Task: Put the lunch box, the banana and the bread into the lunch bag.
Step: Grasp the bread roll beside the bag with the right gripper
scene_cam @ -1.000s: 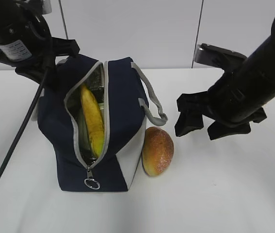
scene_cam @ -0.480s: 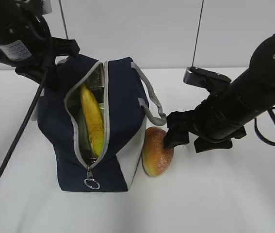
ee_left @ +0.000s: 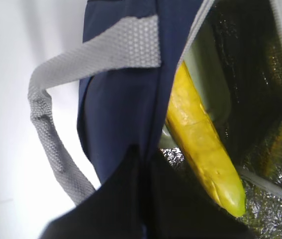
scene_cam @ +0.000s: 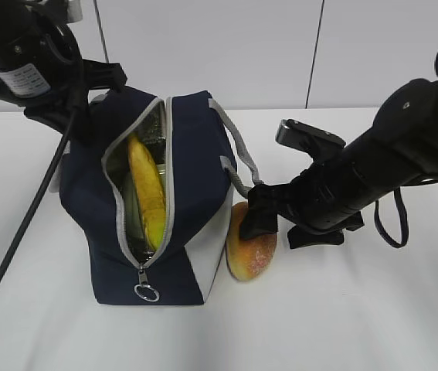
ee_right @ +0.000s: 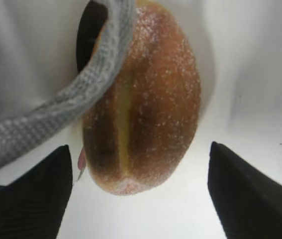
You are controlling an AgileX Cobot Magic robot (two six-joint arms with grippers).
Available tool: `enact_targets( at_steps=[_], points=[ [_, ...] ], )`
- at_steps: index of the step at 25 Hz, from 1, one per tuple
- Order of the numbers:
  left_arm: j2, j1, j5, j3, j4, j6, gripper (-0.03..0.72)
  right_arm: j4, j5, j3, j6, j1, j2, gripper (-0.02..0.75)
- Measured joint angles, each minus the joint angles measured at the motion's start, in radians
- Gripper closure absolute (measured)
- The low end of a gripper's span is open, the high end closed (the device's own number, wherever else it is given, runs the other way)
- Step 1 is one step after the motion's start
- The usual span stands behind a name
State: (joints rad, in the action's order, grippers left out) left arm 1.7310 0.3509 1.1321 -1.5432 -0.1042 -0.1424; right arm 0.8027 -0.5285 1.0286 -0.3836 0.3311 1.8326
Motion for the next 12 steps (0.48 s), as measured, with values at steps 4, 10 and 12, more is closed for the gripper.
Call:
enact_targets(
  at_steps=[4, 10, 12],
  points=[
    [0.0, 0.0, 0.002, 0.0, 0.0, 0.0, 0.691, 0.001, 0.008, 0.042, -0.002, 0.0, 0.049, 0.09],
    [0.0, 0.0, 0.002, 0.0, 0.003, 0.0, 0.691, 0.008, 0.002, 0.106, -0.005, 0.0, 0.12, 0.089],
    [0.0, 0.0, 0.003, 0.0, 0.003, 0.0, 0.691, 0.01, -0.009, 0.117, -0.005, 0.0, 0.135, 0.089]
  ],
)
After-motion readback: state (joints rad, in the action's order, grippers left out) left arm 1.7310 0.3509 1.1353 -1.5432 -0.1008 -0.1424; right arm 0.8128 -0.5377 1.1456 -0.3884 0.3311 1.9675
